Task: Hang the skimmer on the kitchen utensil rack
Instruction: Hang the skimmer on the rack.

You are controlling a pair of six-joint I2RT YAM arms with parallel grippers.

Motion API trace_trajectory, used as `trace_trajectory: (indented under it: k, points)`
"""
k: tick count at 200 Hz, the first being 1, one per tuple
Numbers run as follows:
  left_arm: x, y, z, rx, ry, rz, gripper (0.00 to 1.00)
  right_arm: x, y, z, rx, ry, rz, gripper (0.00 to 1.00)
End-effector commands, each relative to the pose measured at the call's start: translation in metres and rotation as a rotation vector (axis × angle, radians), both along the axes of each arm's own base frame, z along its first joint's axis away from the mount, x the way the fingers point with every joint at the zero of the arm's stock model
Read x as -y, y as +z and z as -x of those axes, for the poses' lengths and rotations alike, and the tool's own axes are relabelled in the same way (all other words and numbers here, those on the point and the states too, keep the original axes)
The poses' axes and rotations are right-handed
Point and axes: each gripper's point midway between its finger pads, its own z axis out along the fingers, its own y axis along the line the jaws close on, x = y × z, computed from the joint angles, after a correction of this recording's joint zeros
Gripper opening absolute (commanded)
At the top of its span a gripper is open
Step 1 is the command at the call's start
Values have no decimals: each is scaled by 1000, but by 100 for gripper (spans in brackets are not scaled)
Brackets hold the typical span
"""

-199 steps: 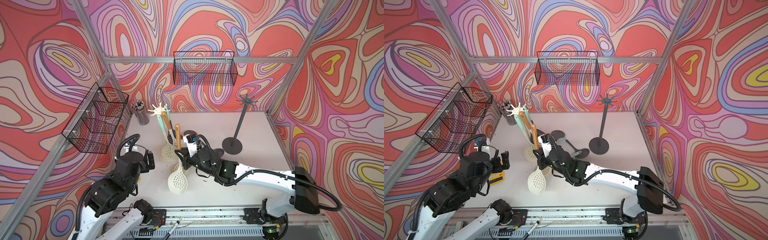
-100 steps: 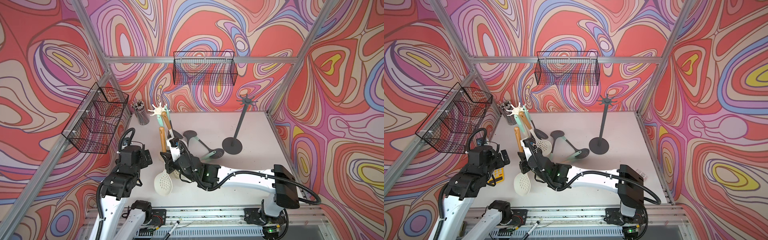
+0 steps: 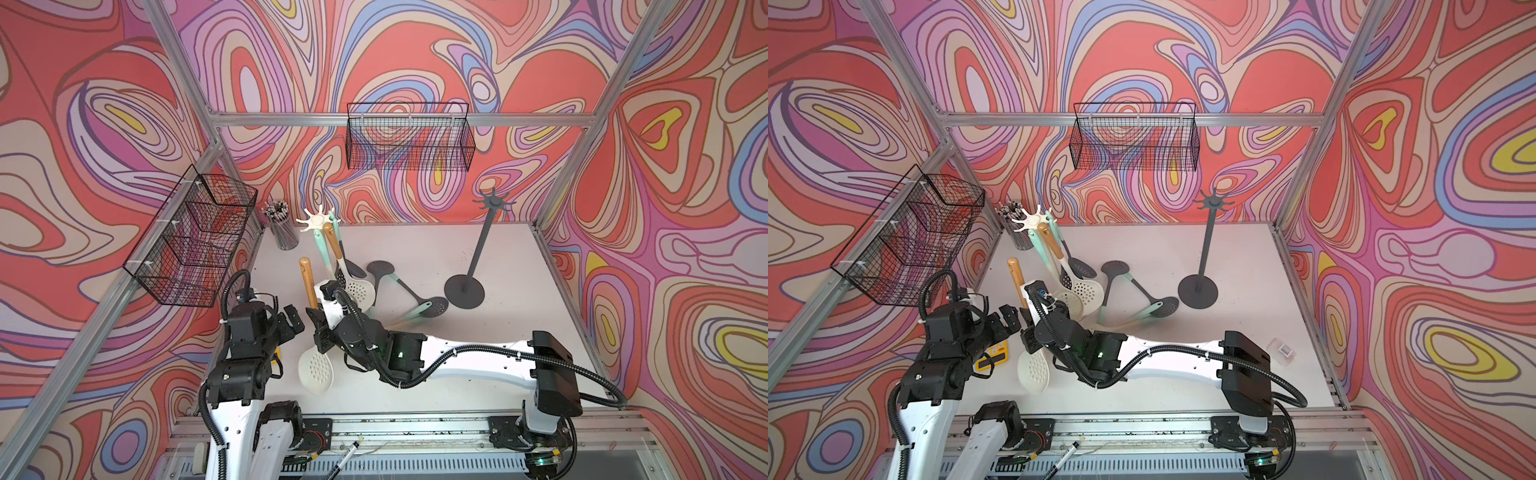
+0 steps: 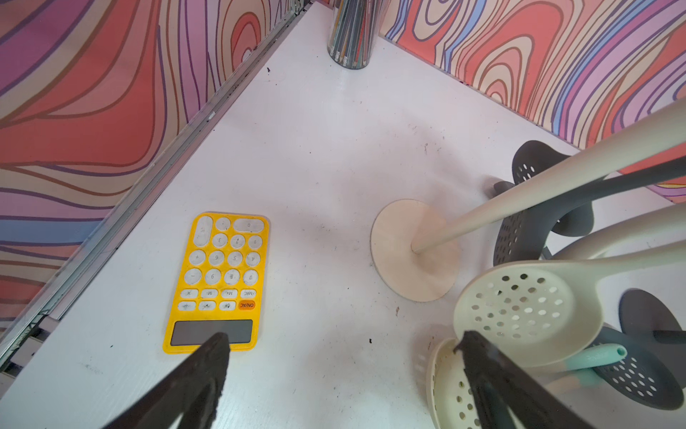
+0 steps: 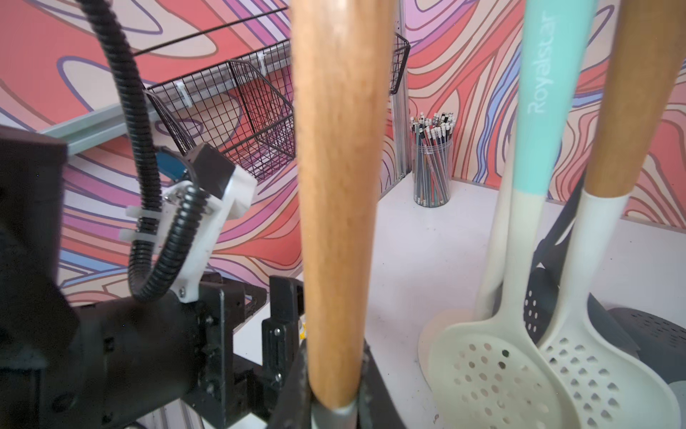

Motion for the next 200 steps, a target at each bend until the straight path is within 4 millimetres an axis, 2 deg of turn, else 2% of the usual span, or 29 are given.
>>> trace_trajectory:
  k: [1,72,121,200]
  points:
    - [0,0,-5,20,17,42,100,-6,16,-3,16,-21,-25,0]
    - [-6,3,0,32,56,34,100,-15,19,-12,54,-60,-14,0]
    - [-6,3,-2,36,54,36,100,-15,12,-21,49,-80,-4,0]
    - [-2,-2,-8,11,30,54,100,-22,1,-21,39,-64,0,0]
